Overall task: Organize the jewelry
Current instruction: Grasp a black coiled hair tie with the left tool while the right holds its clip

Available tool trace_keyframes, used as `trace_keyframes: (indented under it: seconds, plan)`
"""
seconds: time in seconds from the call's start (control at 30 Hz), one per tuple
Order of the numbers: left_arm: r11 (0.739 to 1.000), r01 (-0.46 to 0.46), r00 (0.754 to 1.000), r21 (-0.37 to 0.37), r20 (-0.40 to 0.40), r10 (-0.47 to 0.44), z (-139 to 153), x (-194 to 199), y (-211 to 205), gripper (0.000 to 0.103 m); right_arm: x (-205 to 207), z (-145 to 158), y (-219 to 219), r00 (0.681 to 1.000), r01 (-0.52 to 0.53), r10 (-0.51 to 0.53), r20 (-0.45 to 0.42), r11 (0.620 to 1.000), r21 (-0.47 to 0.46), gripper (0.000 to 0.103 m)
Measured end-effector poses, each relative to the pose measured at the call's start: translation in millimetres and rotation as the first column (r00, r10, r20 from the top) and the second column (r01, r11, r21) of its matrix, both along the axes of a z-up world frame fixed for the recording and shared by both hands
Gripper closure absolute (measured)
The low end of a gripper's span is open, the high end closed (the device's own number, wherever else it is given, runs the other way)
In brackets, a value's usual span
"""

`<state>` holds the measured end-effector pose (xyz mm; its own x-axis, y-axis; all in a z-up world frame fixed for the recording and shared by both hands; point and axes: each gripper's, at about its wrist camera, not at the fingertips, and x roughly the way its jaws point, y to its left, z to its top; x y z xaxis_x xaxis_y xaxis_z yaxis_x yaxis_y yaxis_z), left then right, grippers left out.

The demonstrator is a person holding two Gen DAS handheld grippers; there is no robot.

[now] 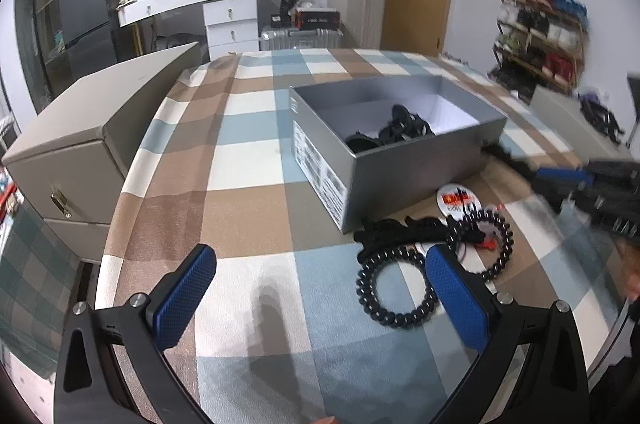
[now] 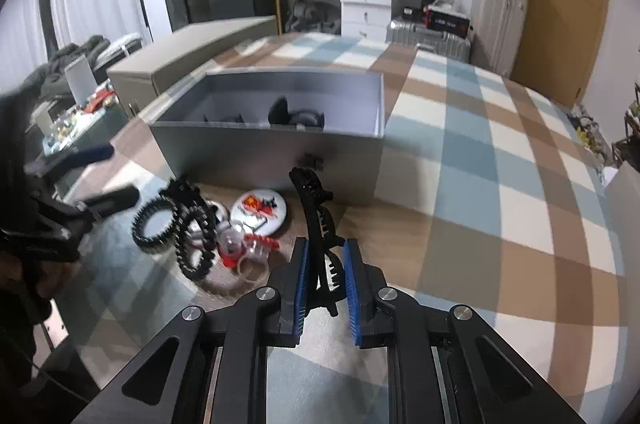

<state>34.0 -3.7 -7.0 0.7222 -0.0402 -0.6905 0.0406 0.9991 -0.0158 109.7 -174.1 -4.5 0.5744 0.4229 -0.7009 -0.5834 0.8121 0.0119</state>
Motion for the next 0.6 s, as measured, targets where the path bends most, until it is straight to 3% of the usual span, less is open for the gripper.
trace_keyframes:
  seconds: [0.1, 0.37, 0.43, 0.5, 0.6]
  plan:
    - [0.999, 0.041, 0.998, 0.02, -0.046, -0.04, 0.0, -0.5, -8.3, 0.001, -3.2, 10.8, -2.1, 1.0, -0.02, 0.02, 0.006, 0.998, 0.057, 0.087]
    - [0.997, 0.072, 0.99, -0.025, -0.118, -0.074, -5.4, 2.0, -12.1, 0.004, -11.8, 17.7, 4.9, 0.998, -0.05, 0.048, 0.031, 0.997, 0.067, 0.087]
    - [0.998, 0.046, 0.99, -0.052, -0.13, -0.053, -6.0, 3.9, -7.9, 0.018, -13.3, 18.3, 4.2, 0.998, -0.051, 0.049, 0.035, 0.996, 0.068, 0.087]
    - [0.998, 0.022, 0.988, -0.066, -0.15, -0.032, -9.2, 5.3, -3.5, 0.04, -12.4, 18.9, 2.9, 0.998, -0.051, 0.048, 0.036, 0.996, 0.073, 0.087]
    - [0.999, 0.008, 0.989, -0.048, -0.145, -0.015, -10.8, 4.6, -3.4, 0.053, -12.8, 19.1, 2.6, 0.998, -0.053, 0.051, 0.037, 0.996, 0.074, 0.087]
